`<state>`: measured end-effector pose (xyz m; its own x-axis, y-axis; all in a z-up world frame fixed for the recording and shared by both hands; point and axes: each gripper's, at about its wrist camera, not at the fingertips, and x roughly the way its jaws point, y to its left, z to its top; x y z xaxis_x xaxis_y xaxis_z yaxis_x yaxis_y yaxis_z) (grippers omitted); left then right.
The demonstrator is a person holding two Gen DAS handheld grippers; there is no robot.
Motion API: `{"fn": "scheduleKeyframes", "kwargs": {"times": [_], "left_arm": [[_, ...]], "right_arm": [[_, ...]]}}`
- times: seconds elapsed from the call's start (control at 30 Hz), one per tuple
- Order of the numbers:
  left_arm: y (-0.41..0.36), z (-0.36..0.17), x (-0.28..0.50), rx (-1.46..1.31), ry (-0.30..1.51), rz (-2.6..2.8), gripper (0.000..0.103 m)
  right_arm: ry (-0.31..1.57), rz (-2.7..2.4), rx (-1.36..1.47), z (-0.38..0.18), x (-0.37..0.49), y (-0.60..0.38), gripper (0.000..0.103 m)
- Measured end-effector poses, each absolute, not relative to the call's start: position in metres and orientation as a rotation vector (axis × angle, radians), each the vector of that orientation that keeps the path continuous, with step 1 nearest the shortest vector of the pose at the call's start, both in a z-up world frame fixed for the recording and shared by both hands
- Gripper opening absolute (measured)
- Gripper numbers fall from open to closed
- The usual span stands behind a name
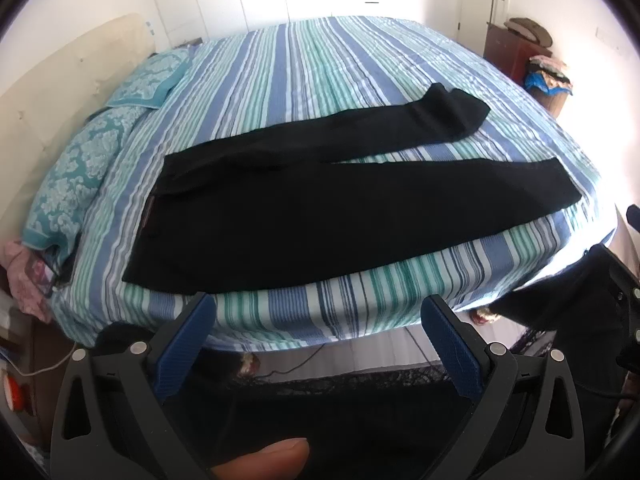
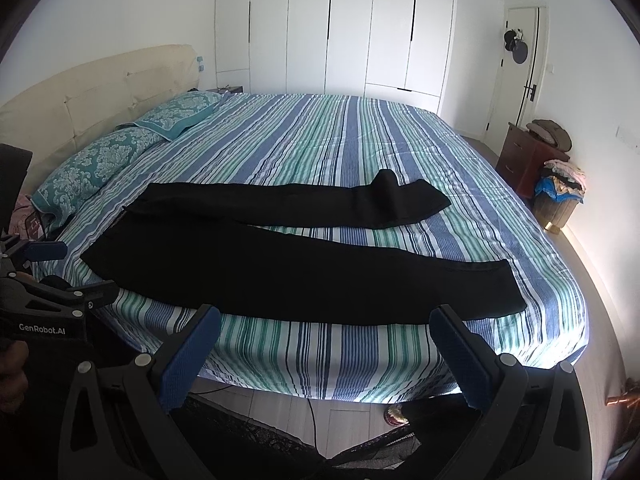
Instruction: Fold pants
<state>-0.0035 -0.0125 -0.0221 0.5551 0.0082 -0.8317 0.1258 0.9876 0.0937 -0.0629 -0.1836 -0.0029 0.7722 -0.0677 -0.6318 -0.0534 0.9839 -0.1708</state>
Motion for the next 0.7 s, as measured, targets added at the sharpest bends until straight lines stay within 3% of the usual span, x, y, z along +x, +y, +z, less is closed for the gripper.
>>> {"fn": "scheduleKeyframes", "kwargs": {"times": [0.7], "left_arm": [[-0.002, -0.024, 0.002, 0.091, 0.999, -0.062, 0.102]], "right_arm": [[0.713, -0.186, -0.22, 0.02, -0.039, -0.182, 0.103]]}}
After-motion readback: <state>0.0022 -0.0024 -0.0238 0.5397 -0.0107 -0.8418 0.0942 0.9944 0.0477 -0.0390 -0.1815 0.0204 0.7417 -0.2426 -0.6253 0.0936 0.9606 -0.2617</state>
